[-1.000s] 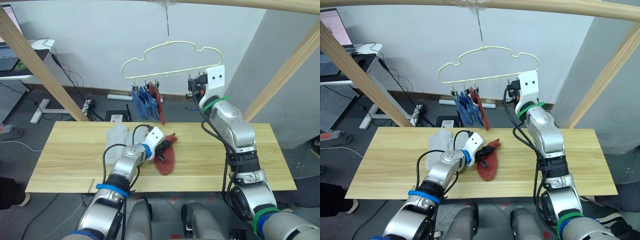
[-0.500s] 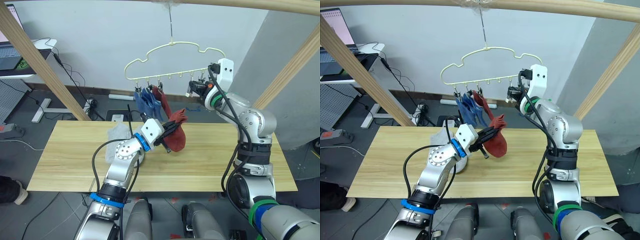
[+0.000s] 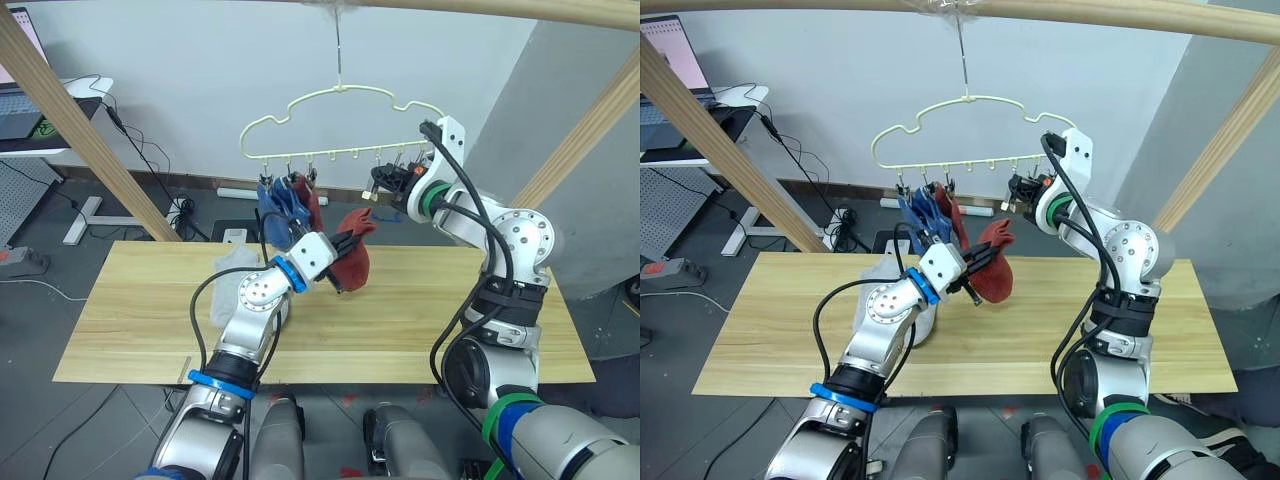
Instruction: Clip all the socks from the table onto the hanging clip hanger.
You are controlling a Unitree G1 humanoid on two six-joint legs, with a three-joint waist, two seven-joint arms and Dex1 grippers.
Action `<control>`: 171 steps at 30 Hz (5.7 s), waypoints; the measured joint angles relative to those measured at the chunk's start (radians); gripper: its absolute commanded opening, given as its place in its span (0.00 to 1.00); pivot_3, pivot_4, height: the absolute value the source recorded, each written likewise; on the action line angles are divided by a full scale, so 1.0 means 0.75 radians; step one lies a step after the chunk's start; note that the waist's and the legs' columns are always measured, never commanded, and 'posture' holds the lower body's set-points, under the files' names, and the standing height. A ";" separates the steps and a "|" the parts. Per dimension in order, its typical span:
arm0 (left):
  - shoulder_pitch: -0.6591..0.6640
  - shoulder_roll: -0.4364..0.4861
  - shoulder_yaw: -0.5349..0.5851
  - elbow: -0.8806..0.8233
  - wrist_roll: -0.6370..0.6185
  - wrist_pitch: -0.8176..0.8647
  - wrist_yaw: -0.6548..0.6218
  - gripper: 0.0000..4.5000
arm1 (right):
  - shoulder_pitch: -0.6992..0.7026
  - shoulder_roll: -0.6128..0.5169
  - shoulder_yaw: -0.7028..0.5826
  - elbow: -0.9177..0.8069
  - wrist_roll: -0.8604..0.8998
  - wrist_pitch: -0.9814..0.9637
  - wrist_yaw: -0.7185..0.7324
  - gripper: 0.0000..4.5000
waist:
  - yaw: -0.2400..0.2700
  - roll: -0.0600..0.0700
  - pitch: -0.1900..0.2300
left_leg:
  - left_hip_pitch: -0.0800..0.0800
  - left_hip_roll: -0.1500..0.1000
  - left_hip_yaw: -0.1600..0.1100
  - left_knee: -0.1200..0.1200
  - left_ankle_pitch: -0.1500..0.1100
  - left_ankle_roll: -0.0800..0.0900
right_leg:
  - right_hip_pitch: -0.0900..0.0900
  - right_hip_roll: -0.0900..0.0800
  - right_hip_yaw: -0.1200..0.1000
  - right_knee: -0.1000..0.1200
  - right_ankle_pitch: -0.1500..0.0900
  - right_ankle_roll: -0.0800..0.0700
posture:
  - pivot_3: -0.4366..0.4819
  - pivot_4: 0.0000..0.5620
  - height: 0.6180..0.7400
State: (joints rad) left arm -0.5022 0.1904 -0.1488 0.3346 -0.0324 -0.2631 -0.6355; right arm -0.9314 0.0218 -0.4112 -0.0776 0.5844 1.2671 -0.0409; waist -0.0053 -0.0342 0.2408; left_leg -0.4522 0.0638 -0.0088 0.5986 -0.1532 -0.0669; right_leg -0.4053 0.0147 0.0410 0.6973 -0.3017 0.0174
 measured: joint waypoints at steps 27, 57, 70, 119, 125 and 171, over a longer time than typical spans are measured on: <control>-0.088 -0.048 -0.001 0.082 0.008 -0.096 0.048 0.00 | 0.014 0.000 0.028 -0.032 0.071 0.022 -0.068 0.29 | -0.005 0.000 0.000 | 0.000 0.000 0.000 -0.001 0.000 0.000 | 0.000 0.000 0.000 -0.001 0.000 0.000 | 0.47 0.37 1.00; 0.020 0.196 0.150 -0.250 -0.443 0.710 -0.241 0.99 | 0.547 -0.380 0.632 -0.383 -0.400 -0.791 0.278 1.00 | -0.059 0.000 0.000 | 0.000 0.001 -0.002 0.000 0.000 -0.001 | -0.001 0.002 0.000 0.001 -0.002 0.003 | 0.47 0.39 1.00; 0.157 0.402 0.307 -0.696 -0.589 1.221 -0.069 1.00 | 0.512 -0.249 0.682 -0.110 -0.648 -1.066 0.192 0.67 | -0.032 0.000 0.000 | 0.000 0.001 -0.004 0.001 0.001 -0.001 | 0.000 0.001 0.000 0.001 -0.001 0.001 | 0.54 0.40 1.00; 0.209 0.364 0.391 -0.921 -0.815 1.098 -0.034 1.00 | 0.173 0.011 0.461 0.465 -0.643 -1.297 0.014 0.42 | 0.007 0.000 0.000 | 0.000 0.001 -0.004 0.001 0.001 -0.001 | 0.000 0.000 -0.001 0.001 0.000 0.000 | 0.60 0.39 1.00; 0.209 0.364 0.389 -0.921 -0.811 1.097 -0.030 1.00 | 0.154 0.038 0.441 0.481 -0.630 -1.298 0.002 0.42 | 0.008 0.000 0.000 | 0.000 0.001 -0.004 0.001 0.001 -0.001 | 0.000 0.000 -0.001 0.001 0.000 0.000 | 0.60 0.39 1.00; 0.227 0.395 0.177 -0.188 -0.238 0.855 0.171 1.00 | 0.131 -0.298 0.486 0.322 -0.465 -0.896 0.501 0.00 | 0.014 0.002 0.001 | 0.000 0.001 -0.002 0.001 0.001 0.000 | 0.000 0.000 -0.001 0.001 0.000 0.000 | 0.55 0.41 1.00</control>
State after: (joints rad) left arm -0.3322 0.4869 -0.0162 0.1937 -0.2106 0.3781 -0.5076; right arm -0.8333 -0.2018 -0.0470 0.1635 0.2353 0.5948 0.3347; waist 0.0055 -0.0330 0.2416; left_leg -0.4519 0.0642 -0.0106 0.5996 -0.1529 -0.0671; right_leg -0.4054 0.0149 0.0402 0.6977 -0.3016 0.0171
